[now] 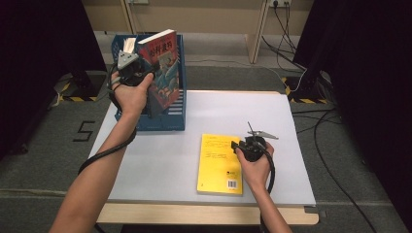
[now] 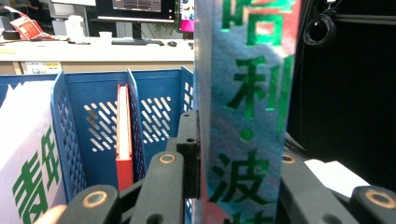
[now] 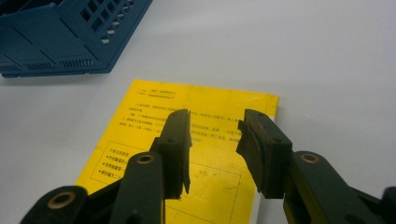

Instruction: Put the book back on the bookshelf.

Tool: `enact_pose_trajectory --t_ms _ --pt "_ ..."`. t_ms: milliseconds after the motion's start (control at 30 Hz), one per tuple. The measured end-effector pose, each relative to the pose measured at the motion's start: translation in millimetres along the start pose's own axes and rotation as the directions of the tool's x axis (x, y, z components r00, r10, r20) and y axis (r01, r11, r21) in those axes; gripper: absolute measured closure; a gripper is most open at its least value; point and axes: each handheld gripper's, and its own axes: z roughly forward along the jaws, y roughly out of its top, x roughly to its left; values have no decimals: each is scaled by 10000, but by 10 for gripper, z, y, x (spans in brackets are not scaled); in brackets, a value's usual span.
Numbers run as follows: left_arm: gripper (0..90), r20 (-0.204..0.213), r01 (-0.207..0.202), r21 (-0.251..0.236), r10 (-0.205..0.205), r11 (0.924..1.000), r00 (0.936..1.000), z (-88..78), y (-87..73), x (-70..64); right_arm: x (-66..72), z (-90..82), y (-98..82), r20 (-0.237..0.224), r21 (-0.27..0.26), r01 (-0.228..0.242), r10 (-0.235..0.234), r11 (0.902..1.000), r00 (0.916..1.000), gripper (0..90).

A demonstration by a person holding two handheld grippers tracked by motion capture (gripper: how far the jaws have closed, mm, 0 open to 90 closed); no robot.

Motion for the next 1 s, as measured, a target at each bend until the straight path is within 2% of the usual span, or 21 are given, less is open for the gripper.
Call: enact_pose_trajectory --t_ms 433,467,700,767,1000 --pt "744 -132 -16 -58 15 10000 9999 91 19 4 15 6 -29 -42 65 -19 19 10000 10000 620" --pt "743 -145 -9 -72 8 10000 9999 104 21 4 5 3 -30 -6 14 108 -108 9999 9999 620" --pt "744 -262 -72 -45 71 10000 9996 157 23 6 5 6 -36 -17 -9 207 -207 9998 9998 619" --pt "744 -277 -83 21 83 10000 9996 174 20 8 18 7 -40 -8 36 66 -66 10000 10000 619" --pt "744 -355 31 84 -28 10000 9994 228 5 20 6 9 -46 14 39 123 -123 9999 9999 620"
